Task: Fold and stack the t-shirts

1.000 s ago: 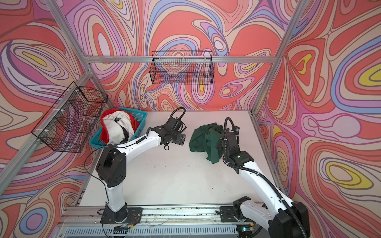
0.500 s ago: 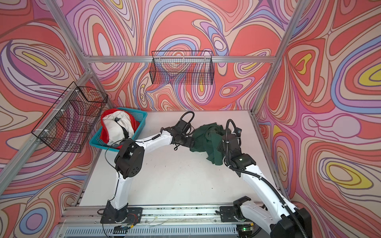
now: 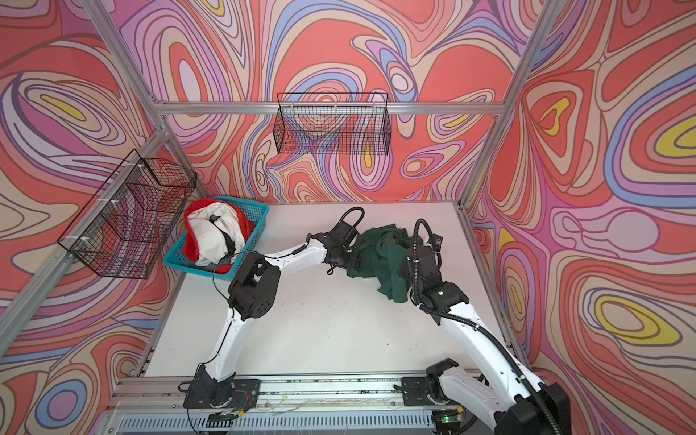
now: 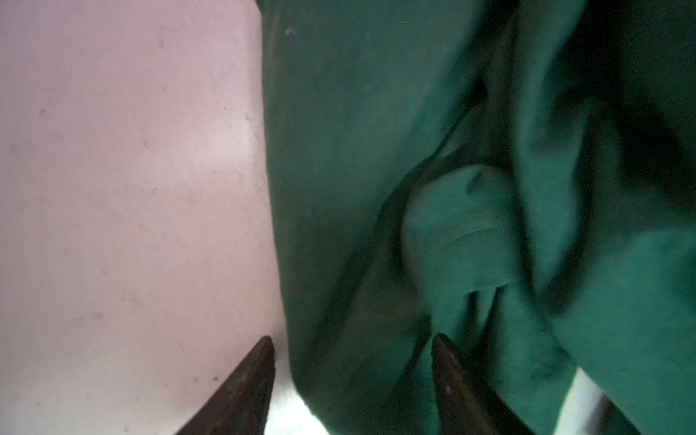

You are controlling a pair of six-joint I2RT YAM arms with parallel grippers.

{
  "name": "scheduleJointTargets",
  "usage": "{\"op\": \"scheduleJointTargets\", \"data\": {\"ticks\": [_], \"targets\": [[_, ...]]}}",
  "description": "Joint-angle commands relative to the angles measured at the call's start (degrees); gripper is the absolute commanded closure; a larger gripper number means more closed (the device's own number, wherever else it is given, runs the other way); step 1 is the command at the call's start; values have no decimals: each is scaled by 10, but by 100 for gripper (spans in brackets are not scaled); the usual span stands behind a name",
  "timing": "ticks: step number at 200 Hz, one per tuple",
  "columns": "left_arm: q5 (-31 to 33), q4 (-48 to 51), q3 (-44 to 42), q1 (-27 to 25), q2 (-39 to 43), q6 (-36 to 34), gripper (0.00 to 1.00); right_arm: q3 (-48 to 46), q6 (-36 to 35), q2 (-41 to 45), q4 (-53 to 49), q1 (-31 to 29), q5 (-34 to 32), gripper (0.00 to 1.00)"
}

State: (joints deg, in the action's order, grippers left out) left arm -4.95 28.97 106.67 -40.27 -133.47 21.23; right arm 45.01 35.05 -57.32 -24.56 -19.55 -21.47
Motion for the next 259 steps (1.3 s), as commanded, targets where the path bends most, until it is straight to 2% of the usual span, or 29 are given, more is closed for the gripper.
{"op": "scheduleJointTargets", "data": {"ticks": [1, 19, 33, 56, 79, 112, 154, 188, 222, 259], "targets": [[-6, 27, 13, -4, -21, -3, 56, 1, -7, 7, -12, 0, -20, 100], [11, 38, 19, -4, -17, -19, 77, 19, -18, -4, -48, 0, -63, 100], [43, 50, 17, -4, -3, -30, 100, 37, -27, -11, -71, 0, -92, 100], [84, 44, -19, 1, 41, -40, 100, 70, -49, -19, -81, 0, -98, 100], [94, 19, -98, 21, 114, -31, 100, 99, -69, -19, -93, 0, -115, 100], [204, 17, -225, 41, 246, -36, 100, 150, -81, -28, -150, 1, -183, 100], [253, 9, -395, 75, 467, -12, 100, 198, -85, -28, -162, 0, -164, 100], [271, 27, -442, 84, 592, -6, 100, 227, -94, -67, -149, 0, -125, 100], [291, 22, -448, 100, 615, -11, 100, 262, -120, -144, -120, 1, -90, 100], [267, -3, -409, 125, 525, -15, 100, 309, -147, -248, -88, 10, -62, 100]]}}
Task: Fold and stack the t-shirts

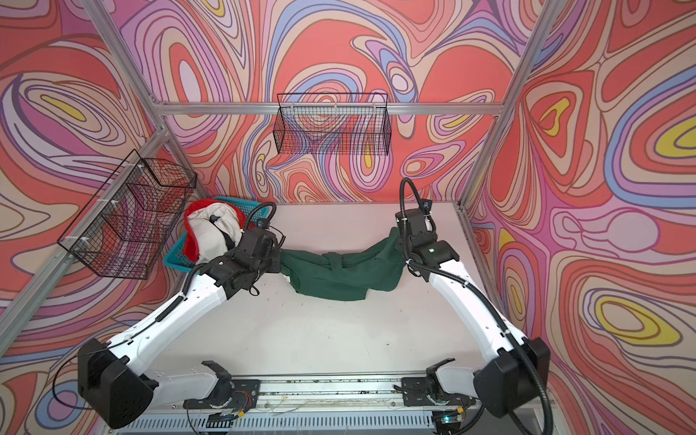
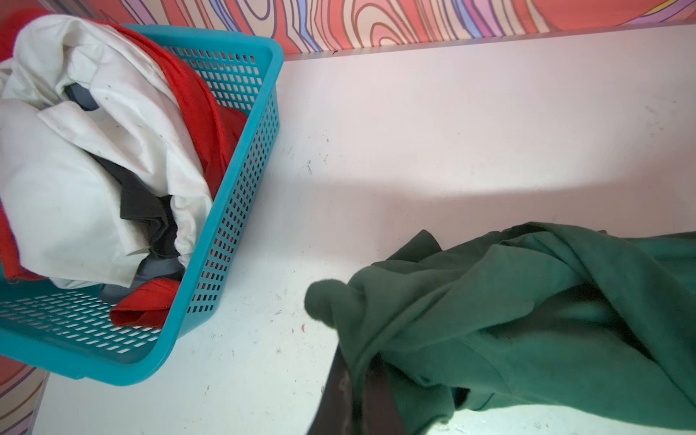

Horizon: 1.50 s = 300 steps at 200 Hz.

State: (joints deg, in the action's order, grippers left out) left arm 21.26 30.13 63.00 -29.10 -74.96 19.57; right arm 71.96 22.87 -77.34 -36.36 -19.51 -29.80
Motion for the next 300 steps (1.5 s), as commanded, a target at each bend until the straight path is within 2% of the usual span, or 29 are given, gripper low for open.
{"op": "scheduleJointTargets", "data": {"ticks": [1, 33, 41, 46, 52, 55, 61, 65, 72, 84, 90, 95, 107, 150, 178, 218, 241, 300], "targets": [[5, -15, 31, 14, -63, 2, 100, 41, -25, -51, 30, 10, 22, 100], [-20, -26, 116, 37, -178, -13, 100, 76, -19, -133, 37, 48, 66, 100], [-20, -20, 143, 41, -207, -19, 100, 84, -14, -148, 33, 62, 84, 74], [-18, -11, 162, 43, -222, -20, 100, 88, -10, -154, 29, 69, 96, 53], [-16, 9, 188, 45, -240, -23, 99, 90, -7, -160, 25, 77, 109, 39], [-14, 21, 201, 45, -247, -24, 88, 91, -6, -161, 24, 79, 117, 36], [-12, 37, 217, 45, -255, -26, 58, 88, -8, -160, 22, 83, 128, 28], [-14, 43, 223, 45, -256, -27, 44, 86, -9, -158, 21, 83, 132, 24], [-21, 38, 218, 45, -248, -26, 31, 78, -10, -151, 20, 84, 134, 15], [-35, 8, 184, 45, -217, -18, 13, 59, -9, -134, 20, 83, 141, 7], [-47, -10, 163, 44, -199, -15, 4, 47, -7, -124, 19, 83, 147, 6], [-56, -21, 148, 45, -185, -11, 0, 35, -4, -114, 20, 83, 154, 6], [-75, -36, 116, 45, -154, 6, 0, -1, 10, -92, 27, 83, 178, 6], [-124, -55, 9, 26, -72, 28, 0, -180, 92, -16, 105, 74, 324, 6], [-152, -70, -49, -10, -43, 44, 0, -265, 122, 15, 136, 50, 326, 8], [-158, -114, -107, -64, -27, 54, 0, -343, 153, 39, 185, 28, 333, 15], [-176, -144, -124, -77, -34, 64, 0, -358, 158, 30, 203, 17, 334, 21], [-190, -166, -118, -94, -75, 68, 0, -357, 163, -2, 243, 11, 308, 24]]}}
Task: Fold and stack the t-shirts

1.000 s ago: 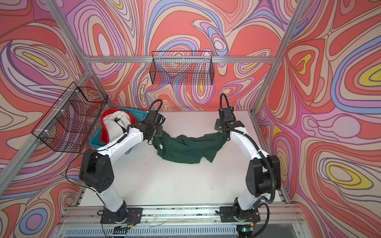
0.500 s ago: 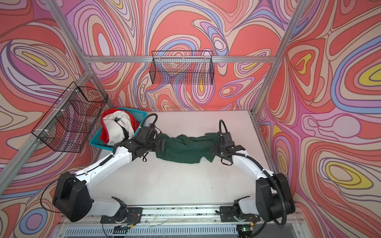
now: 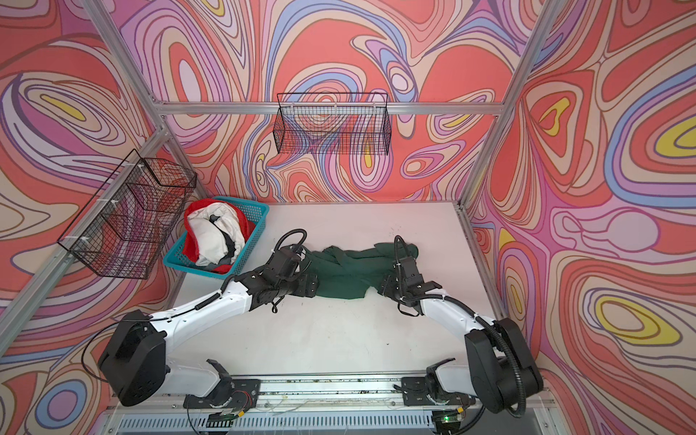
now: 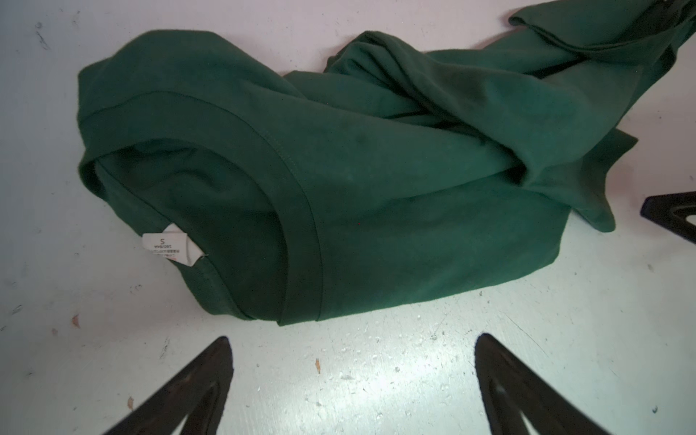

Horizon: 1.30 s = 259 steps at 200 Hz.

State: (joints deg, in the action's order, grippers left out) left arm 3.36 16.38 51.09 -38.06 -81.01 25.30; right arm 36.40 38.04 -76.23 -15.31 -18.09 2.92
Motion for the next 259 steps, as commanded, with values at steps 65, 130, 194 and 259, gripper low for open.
{"op": "scheduleJointTargets", "data": {"ticks": [65, 130, 194, 259], "targets": [[-43, -59, 9, -16, -44, 12, 0, 11, 14, -66, 60, -15, -13, 31], [-53, -74, 12, -24, -69, 14, 0, 19, 12, -93, 68, -20, -23, 74], [-50, -70, 13, -24, -82, 5, 0, 91, -10, -74, 7, -20, -55, 100], [-57, -81, 13, -29, -86, 3, 0, 271, -46, -113, -37, -15, -127, 100]]}}
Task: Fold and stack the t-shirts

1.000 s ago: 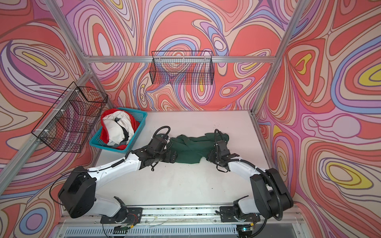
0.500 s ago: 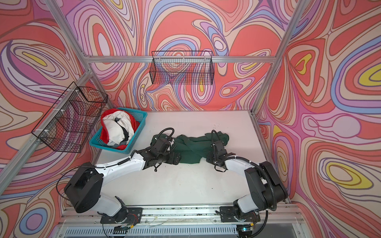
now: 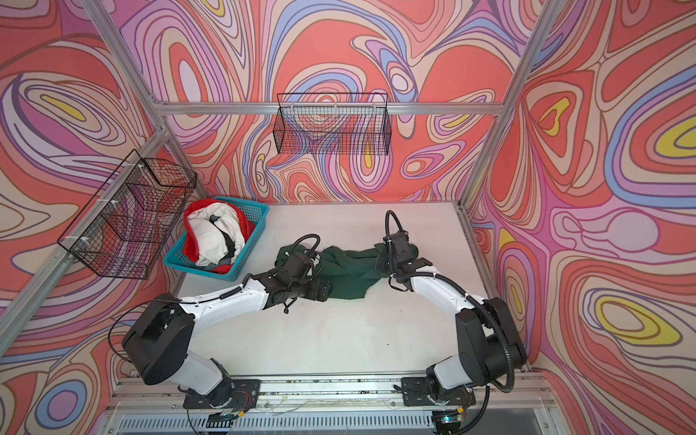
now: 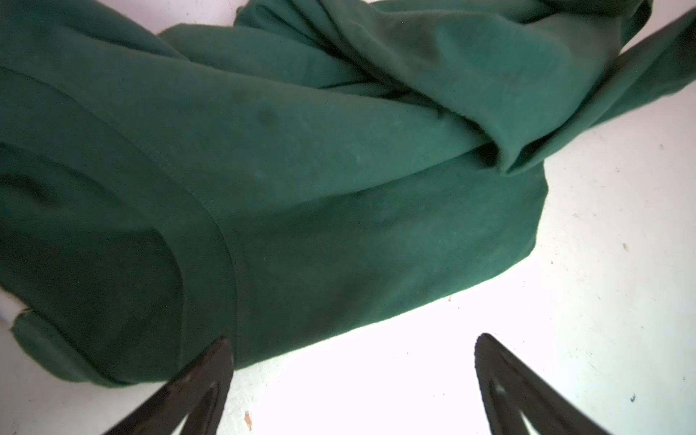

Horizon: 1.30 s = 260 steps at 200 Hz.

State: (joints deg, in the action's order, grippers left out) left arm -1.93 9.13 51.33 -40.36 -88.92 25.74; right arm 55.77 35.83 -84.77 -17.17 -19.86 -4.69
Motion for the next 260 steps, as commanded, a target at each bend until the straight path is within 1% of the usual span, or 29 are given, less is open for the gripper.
{"op": "scheduleJointTargets", "data": {"ticks": [1, 22, 46, 57, 66, 73, 81, 96, 126, 129, 140, 145, 152, 158, 163, 165, 178, 195, 207, 216, 225, 230, 240, 251, 260], "targets": [[-4, -8, 11, -6, -7, -1, 0, 79, -25, -29, -18, 2, -52, 100], [-3, -6, 10, -10, -6, 1, 0, 149, -39, -73, -22, 13, -74, 100], [1, -7, 10, -22, -5, -2, 0, 212, -40, -122, -26, 31, -128, 100], [17, -5, 11, -34, -6, -11, 0, 229, -33, -142, -21, 44, -146, 100], [37, 0, 16, -48, -8, -22, 0, 237, -13, -156, -20, 62, -154, 100], [56, 8, 22, -60, -11, -34, 0, 238, 3, -158, -14, 78, -149, 100], [76, 17, 30, -72, -17, -46, 0, 236, 15, -182, -3, 96, -131, 100], [98, 31, 44, -92, -27, -61, 0, 246, 20, -210, 5, 128, -100, 100], [89, 17, 56, -111, -54, -77, 0, 307, 5, -267, -27, 167, -50, 100], [89, 15, 57, -112, -58, -80, 0, 312, 1, -271, -28, 169, -45, 93], [88, 10, 66, -116, -73, -87, 0, 328, -17, -281, -36, 172, -31, 52], [87, 11, 73, -117, -83, -90, 0, 336, -23, -283, -43, 172, -28, 39], [86, 16, 87, -118, -97, -93, 0, 341, -31, -282, -49, 172, -23, 29], [87, 22, 98, -119, -109, -96, 0, 340, -36, -278, -52, 173, -16, 23], [88, 27, 108, -120, -119, -99, 0, 336, -38, -271, -50, 173, -13, 20], [88, 30, 113, -121, -122, -100, 0, 332, -39, -266, -50, 173, -11, 17], [90, 42, 138, -123, -146, -107, 0, 304, -40, -240, -42, 172, -6, 13], [91, 50, 162, -124, -174, -116, 1, 257, -33, -194, -29, 177, 1, 13], [87, 56, 175, -125, -191, -123, 7, 210, -22, -165, -14, 187, 27, 13], [87, 56, 187, -125, -206, -127, 7, 177, -8, -128, -2, 198, 47, 13], [87, 78, 202, -125, -220, -130, 8, 135, 10, -98, 16, 212, 68, 13], [87, 85, 211, -125, -228, -131, 11, 111, 18, -80, 27, 218, 79, 14], [87, 97, 228, -125, -244, -136, 18, 69, 29, -48, 42, 230, 95, 14], [91, 107, 243, -126, -257, -140, 23, 39, 28, -17, 41, 234, 96, 15], [96, 113, 253, -126, -269, -140, 28, 22, 24, 4, 33, 235, 95, 15]]}}
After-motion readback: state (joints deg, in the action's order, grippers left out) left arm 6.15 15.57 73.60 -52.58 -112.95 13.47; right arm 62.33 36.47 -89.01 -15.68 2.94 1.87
